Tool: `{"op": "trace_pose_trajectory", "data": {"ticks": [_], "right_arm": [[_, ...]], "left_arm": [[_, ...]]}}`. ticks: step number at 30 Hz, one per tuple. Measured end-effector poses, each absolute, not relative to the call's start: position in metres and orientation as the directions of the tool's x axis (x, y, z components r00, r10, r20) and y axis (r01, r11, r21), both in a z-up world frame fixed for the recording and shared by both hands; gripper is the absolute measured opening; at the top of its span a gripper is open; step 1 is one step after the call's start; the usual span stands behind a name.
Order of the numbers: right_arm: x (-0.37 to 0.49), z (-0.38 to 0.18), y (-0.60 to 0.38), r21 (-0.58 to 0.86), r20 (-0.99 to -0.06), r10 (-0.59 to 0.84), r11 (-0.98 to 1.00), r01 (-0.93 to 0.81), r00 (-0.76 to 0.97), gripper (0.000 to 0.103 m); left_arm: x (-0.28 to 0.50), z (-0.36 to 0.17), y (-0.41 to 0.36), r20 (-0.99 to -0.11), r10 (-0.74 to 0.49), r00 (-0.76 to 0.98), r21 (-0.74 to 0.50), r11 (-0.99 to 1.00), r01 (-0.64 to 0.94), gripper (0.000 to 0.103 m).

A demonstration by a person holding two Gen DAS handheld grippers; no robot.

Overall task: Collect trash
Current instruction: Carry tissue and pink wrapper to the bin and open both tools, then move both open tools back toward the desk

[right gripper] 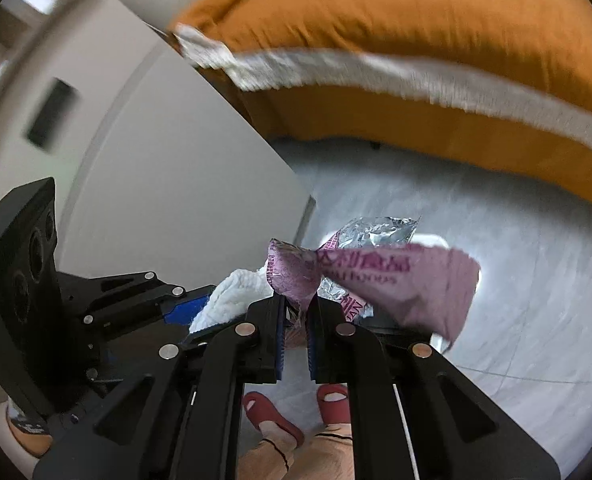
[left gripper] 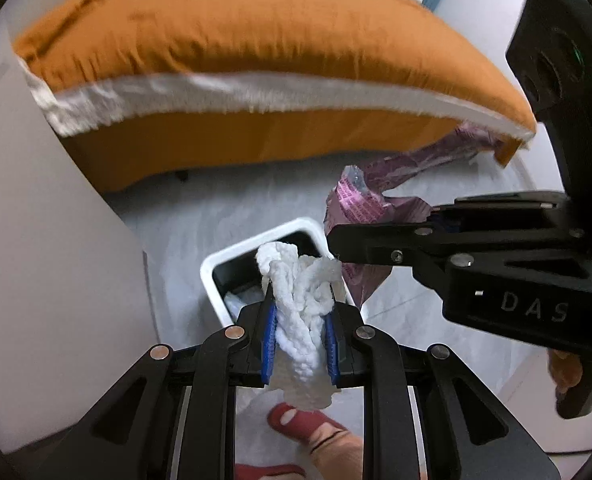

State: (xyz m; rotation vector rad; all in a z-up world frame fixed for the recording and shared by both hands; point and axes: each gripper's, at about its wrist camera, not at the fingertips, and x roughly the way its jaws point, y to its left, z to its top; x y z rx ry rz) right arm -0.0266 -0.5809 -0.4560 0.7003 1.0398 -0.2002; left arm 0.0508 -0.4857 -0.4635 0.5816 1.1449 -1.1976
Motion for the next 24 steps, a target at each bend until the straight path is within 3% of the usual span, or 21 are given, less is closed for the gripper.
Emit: {"op": "trace_pose_trajectory", "data": {"ticks": [3,4,5,6,7,8,9,15,24], "right_arm": [[-0.016,-0.503,-0.588,0.425,-0.861,0.177,0.765,0.484,0.476,0.013],[-0.015,-0.512,-0.587,0.408,-0.869,0.163,0.77,0.49,0.467,0.019],[-0.013,-0.525,-0.589,0.394,-0.878,0.158,0.776,0.493,0.453,0.036],[-0.01,-0.537,-0.59,0.385,-0.886,0.161,0.779,0.495,0.435,0.051],[-0.01,-0.546,-0.591,0.37,-0.893,0.149,0.781,0.503,0.425,0.08],[-0.01,-0.552,-0.593,0.357,-0.898,0.136,0.781,0.513,0.418,0.093],[-0.01,-0.562,-0.595,0.349,-0.905,0.136,0.779,0.521,0.403,0.094],[-0.012,-0.584,-0.6,0.312,-0.929,0.13,0.778,0.545,0.346,0.099],[-0.011,-0.558,-0.599,0.312,-0.928,0.12,0.769,0.558,0.353,0.099]], "left_arm": [[0.056,-0.507,-0.49,-0.918,-0.39,-0.076,-0.218,0.333,0.918,0.019],[0.057,-0.519,-0.49,-0.919,-0.385,-0.091,-0.231,0.338,0.912,0.02],[0.059,-0.53,-0.491,-0.918,-0.385,-0.099,-0.242,0.344,0.907,0.023],[0.061,-0.545,-0.493,-0.918,-0.38,-0.113,-0.256,0.351,0.901,0.04],[0.06,-0.55,-0.492,-0.919,-0.377,-0.116,-0.259,0.353,0.899,0.054],[0.061,-0.562,-0.494,-0.923,-0.367,-0.117,-0.256,0.358,0.898,0.087],[0.06,-0.567,-0.493,-0.922,-0.367,-0.119,-0.258,0.358,0.897,0.098],[0.064,-0.586,-0.495,-0.927,-0.353,-0.125,-0.257,0.358,0.898,0.098],[0.07,-0.57,-0.489,-0.935,-0.34,-0.105,-0.238,0.38,0.894,0.098]]}}
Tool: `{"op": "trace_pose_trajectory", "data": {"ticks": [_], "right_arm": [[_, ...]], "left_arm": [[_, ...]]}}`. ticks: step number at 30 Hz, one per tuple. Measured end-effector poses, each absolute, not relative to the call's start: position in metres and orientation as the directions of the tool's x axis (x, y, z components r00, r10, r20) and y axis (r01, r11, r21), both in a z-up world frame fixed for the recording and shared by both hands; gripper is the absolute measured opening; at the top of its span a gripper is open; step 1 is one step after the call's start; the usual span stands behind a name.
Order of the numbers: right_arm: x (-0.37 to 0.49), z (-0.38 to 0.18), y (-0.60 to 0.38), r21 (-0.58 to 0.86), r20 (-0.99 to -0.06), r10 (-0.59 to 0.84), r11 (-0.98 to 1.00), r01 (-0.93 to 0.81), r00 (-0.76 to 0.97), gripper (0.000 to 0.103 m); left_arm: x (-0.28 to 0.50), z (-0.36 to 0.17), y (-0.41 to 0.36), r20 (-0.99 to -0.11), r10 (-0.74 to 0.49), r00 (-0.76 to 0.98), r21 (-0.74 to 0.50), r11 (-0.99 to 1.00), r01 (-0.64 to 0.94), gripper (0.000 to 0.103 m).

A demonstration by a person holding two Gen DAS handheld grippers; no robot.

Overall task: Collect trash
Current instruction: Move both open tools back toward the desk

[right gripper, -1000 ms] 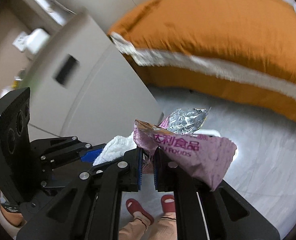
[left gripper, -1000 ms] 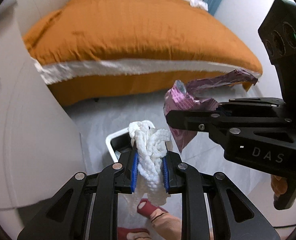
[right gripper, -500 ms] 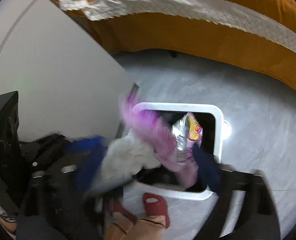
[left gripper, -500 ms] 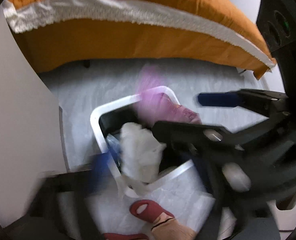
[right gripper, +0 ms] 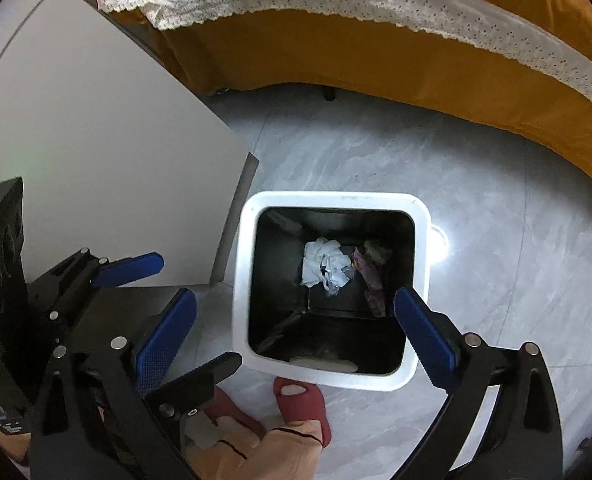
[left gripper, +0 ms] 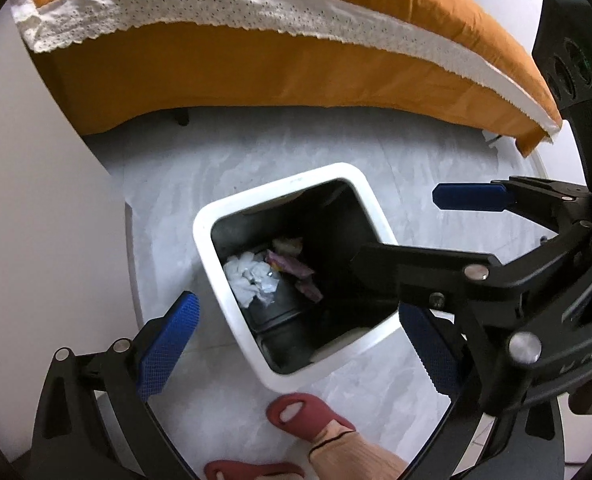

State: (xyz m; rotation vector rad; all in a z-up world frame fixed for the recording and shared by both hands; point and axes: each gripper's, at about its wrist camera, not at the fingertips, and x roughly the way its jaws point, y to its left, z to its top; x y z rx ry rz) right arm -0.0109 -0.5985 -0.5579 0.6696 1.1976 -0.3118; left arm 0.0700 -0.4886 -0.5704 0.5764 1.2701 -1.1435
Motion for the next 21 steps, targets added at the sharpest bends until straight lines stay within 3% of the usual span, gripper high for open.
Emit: {"op": "trace_pose_trajectory", "data": {"ticks": [8,21], "right_arm": [[-0.017,-0.486,-0.596,0.312,-0.917,0.084,0.762,0.567,0.391,0.099],[-0.032,-0.307,-0.564,0.265,-0.833,-0.047,0.84,0.473,0.551,0.099]], "left_arm": [[0.07,-0.503,-0.481,-0.925,-0.376,-0.054,-0.217,0.405,0.888,0.098],[0.065,-0.323,-0.437,-0.848,-0.519,0.11,-0.178,0.473,0.863,0.098]]}}
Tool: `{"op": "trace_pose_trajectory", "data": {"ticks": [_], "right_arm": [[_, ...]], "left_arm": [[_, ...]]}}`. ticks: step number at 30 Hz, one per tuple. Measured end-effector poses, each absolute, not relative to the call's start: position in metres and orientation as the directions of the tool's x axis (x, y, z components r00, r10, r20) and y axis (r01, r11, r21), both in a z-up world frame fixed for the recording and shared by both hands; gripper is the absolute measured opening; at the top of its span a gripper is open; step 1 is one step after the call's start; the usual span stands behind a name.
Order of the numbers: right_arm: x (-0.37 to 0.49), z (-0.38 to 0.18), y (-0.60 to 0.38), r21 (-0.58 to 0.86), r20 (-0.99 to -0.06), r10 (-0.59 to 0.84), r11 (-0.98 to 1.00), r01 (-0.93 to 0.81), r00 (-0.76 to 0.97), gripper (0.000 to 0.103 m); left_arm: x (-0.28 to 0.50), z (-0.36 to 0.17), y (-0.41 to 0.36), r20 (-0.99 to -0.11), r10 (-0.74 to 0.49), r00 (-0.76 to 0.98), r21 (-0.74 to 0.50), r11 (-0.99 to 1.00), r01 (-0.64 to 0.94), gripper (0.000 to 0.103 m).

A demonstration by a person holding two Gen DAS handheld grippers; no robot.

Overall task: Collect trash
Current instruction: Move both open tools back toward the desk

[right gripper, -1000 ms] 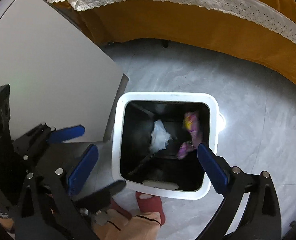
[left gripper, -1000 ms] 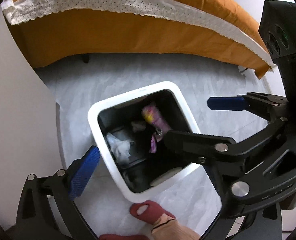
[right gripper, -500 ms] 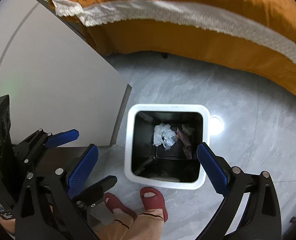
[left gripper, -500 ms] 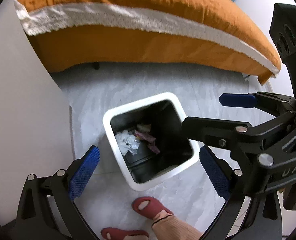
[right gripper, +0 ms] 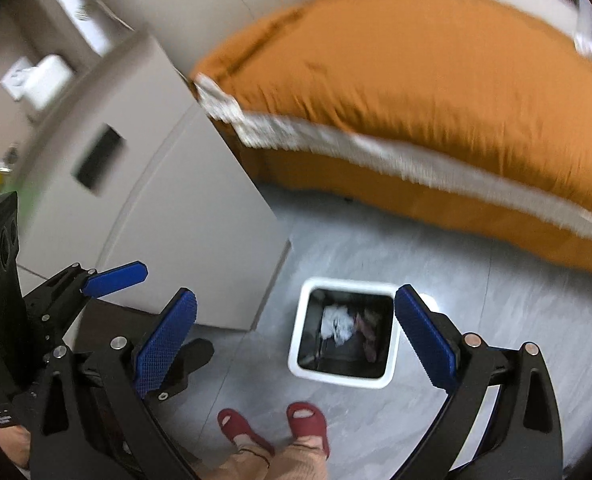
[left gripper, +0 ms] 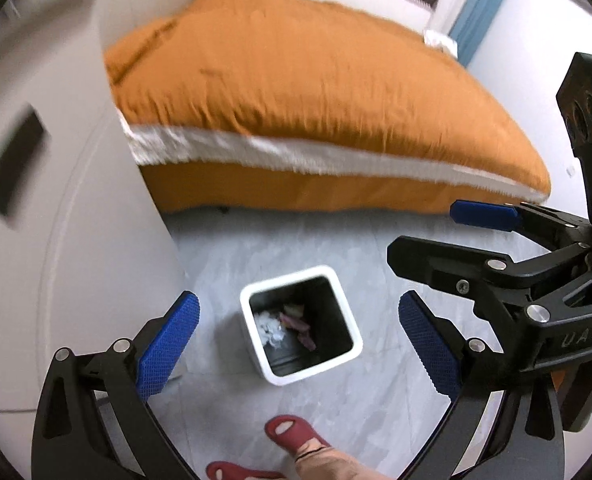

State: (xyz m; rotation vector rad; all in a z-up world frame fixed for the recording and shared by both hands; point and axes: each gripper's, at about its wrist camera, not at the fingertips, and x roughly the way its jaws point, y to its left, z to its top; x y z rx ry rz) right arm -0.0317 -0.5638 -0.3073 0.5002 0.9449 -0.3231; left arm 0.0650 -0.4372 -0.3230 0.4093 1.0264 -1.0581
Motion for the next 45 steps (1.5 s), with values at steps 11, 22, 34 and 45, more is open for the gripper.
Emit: {"op": "trace_pose_trajectory", "data": {"ticks": [11,22,34,45], "right_arm": [[-0.033,-0.194,-0.525,0.244,-0.705,-0.09,0.901,0.359,0.704,0.099],[-0.015,-0.139,-0.474,0.259,-0.633,-0.012,0.939,0.227,0.774,0.099],[0.053,-0.103,-0.379,0.225,-0.554,0.168,0.973,-0.048,0.816,0.099],[0.11,-0.124,-0.313,0.171,-0.596,0.227,0.973,-0.154,0.77,0.099]], "left_arm": [[0.063,-0.207,-0.386,-0.754,-0.593,0.283,-0.122,0.55,0.827,0.098],[0.069,-0.147,-0.322,-0.682,-0.58,0.445,-0.078,0.663,0.745,0.098],[0.1,-0.109,-0.199,-0.628,-0.402,0.666,-0.076,0.884,0.462,0.098],[0.142,-0.12,-0.118,-0.671,-0.219,0.708,-0.115,0.974,0.193,0.098]]}}
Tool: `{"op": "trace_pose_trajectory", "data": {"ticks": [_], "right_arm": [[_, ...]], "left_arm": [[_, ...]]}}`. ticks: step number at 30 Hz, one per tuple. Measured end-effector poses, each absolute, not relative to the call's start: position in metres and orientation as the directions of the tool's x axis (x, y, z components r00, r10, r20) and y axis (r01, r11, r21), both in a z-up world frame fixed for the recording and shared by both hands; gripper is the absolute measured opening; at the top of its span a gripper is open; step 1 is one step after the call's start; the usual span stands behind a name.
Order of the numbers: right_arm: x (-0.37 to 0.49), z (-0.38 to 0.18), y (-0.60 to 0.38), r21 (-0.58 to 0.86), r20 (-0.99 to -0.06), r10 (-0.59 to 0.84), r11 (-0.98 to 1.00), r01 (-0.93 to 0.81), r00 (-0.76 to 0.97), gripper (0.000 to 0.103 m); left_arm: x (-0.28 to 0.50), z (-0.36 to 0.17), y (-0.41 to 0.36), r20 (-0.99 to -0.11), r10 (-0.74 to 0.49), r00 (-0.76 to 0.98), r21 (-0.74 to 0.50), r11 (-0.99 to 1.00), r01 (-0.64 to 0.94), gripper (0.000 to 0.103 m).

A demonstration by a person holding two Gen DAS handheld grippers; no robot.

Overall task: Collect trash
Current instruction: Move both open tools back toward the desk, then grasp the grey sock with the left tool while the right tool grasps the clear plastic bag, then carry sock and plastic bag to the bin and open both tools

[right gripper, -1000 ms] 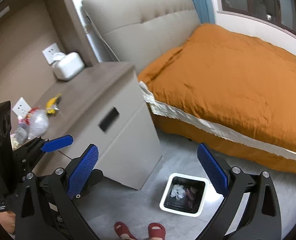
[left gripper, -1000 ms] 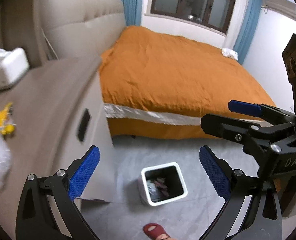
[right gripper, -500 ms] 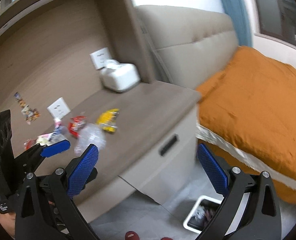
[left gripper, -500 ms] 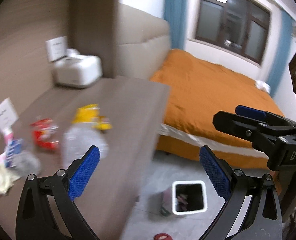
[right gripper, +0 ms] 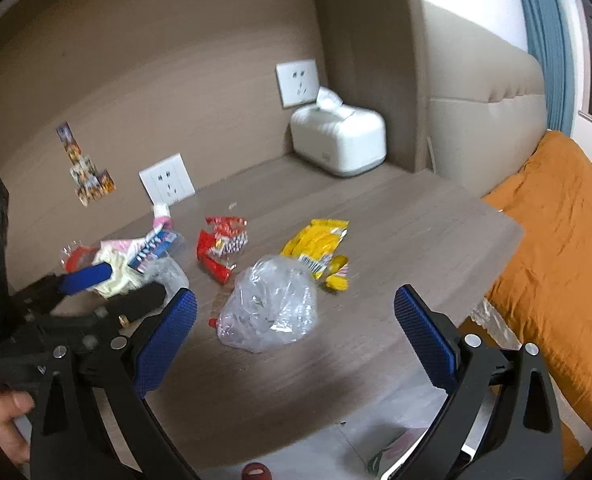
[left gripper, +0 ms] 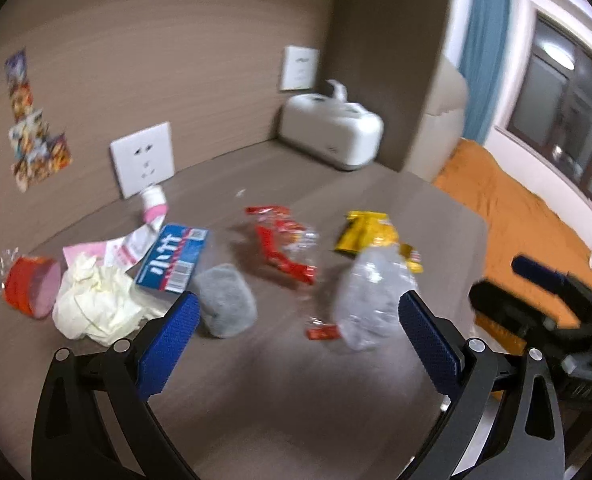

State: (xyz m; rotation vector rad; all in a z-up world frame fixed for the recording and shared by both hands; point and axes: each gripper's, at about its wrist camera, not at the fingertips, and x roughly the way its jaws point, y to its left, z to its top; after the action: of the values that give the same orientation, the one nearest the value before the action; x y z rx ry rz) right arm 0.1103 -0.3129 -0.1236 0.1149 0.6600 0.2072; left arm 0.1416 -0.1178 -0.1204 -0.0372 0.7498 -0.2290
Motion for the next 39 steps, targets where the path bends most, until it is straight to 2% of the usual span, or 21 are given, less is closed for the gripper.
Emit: {"op": "trace_pose_trajectory", "data": {"ticks": [5,7,9,12,16,17,18,19,20,21,23,26,39], "right_arm": [[0.137,-0.148,-0.305,0.163,-0.649,0.195,0.98,-0.116,0.735,0.099],[0.146,-0.157,-0.301,0.156,-0.669,0.191,0.981,-0.116,0.718,0.099],[0.155,-0.165,-0.296,0.144,-0.688,0.192,0.981,-0.127,0.7,0.098],[0.164,-0.171,-0.289,0.131,-0.702,0.196,0.98,-0.146,0.685,0.09],[0.171,-0.178,-0.282,0.15,-0.722,0.232,0.972,-0.179,0.652,0.067],[0.172,-0.179,-0.281,0.158,-0.724,0.243,0.969,-0.188,0.645,0.058],[0.172,-0.18,-0.279,0.154,-0.728,0.243,0.969,-0.193,0.641,0.055],[0.172,-0.18,-0.279,0.154,-0.727,0.245,0.969,-0.196,0.642,0.05],[0.171,-0.18,-0.279,0.162,-0.724,0.255,0.966,-0.201,0.641,0.039],[0.171,-0.179,-0.28,0.17,-0.724,0.262,0.964,-0.202,0.638,0.037],[0.17,-0.177,-0.282,0.176,-0.722,0.268,0.963,-0.205,0.638,0.029],[0.166,-0.17,-0.285,0.18,-0.715,0.271,0.962,-0.205,0.644,0.024],[0.141,-0.12,-0.305,0.213,-0.626,0.284,0.958,-0.191,0.726,0.023]], "left_arm": [[0.163,-0.143,-0.101,-0.719,-0.217,0.66,-0.159,0.976,0.148,0.097],[0.17,-0.152,-0.097,-0.733,-0.226,0.642,-0.182,0.974,0.134,0.093],[0.175,-0.16,-0.096,-0.748,-0.221,0.626,-0.184,0.975,0.125,0.085],[0.182,-0.168,-0.097,-0.764,-0.217,0.607,-0.179,0.976,0.124,0.079],[0.191,-0.175,-0.098,-0.773,-0.222,0.594,-0.178,0.975,0.132,0.068],[0.193,-0.176,-0.097,-0.773,-0.223,0.594,-0.179,0.975,0.133,0.061],[0.195,-0.176,-0.097,-0.774,-0.221,0.593,-0.178,0.975,0.131,0.049],[0.197,-0.176,-0.096,-0.777,-0.217,0.592,-0.175,0.976,0.129,0.043],[0.199,-0.177,-0.095,-0.778,-0.215,0.59,-0.174,0.977,0.126,0.03],[0.201,-0.177,-0.092,-0.779,-0.222,0.586,-0.183,0.975,0.126,0.027],[0.203,-0.176,-0.091,-0.779,-0.231,0.583,-0.186,0.973,0.136,0.024],[0.202,-0.173,-0.089,-0.779,-0.243,0.578,-0.187,0.97,0.156,0.022],[0.17,-0.117,-0.101,-0.717,-0.304,0.627,-0.178,0.95,0.257,0.022]]}}
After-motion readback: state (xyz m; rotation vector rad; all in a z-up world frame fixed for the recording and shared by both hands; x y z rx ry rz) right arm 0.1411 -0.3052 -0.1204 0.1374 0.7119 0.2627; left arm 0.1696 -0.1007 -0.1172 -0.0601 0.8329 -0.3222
